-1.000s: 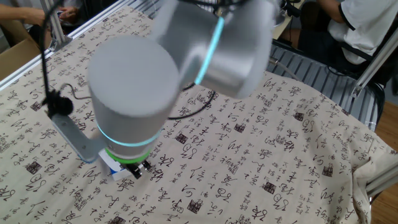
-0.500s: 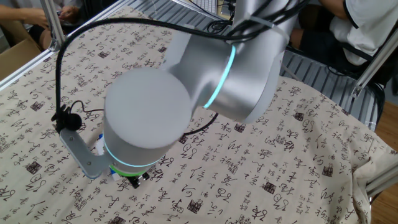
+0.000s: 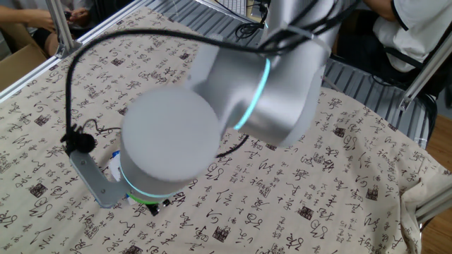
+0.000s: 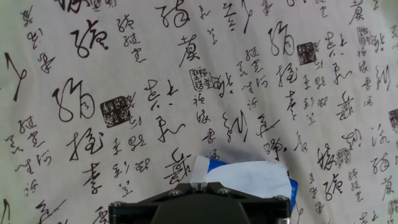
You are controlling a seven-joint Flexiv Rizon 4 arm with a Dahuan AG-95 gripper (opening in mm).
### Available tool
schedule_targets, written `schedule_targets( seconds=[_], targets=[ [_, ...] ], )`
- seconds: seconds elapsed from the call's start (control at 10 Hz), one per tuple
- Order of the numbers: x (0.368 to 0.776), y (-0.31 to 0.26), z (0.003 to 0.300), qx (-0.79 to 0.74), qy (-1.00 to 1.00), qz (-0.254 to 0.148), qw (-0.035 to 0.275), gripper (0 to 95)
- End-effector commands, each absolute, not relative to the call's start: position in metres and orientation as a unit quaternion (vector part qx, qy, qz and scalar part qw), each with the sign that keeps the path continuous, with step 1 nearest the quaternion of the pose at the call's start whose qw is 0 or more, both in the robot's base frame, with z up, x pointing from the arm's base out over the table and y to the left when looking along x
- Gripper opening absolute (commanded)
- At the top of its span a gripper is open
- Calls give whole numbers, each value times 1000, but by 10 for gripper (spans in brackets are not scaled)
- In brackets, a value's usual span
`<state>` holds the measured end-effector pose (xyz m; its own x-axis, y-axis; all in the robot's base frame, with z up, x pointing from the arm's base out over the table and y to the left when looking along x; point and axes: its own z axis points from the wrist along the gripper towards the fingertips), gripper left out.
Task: Pull out a napkin
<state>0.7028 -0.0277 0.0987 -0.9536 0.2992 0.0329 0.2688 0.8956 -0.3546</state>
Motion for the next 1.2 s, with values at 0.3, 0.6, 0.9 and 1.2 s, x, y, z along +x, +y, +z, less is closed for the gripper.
schedule_targets(
  seconds=[0.3, 0.6, 0.9, 1.2],
  targets=[
    [704, -26, 94, -164, -966, 196, 38, 760],
    [704, -24, 89, -162, -964, 208, 35, 760],
    [707, -29, 89, -153, -964, 214, 35, 760],
    [709, -34, 83, -144, -965, 218, 35, 570]
  ],
)
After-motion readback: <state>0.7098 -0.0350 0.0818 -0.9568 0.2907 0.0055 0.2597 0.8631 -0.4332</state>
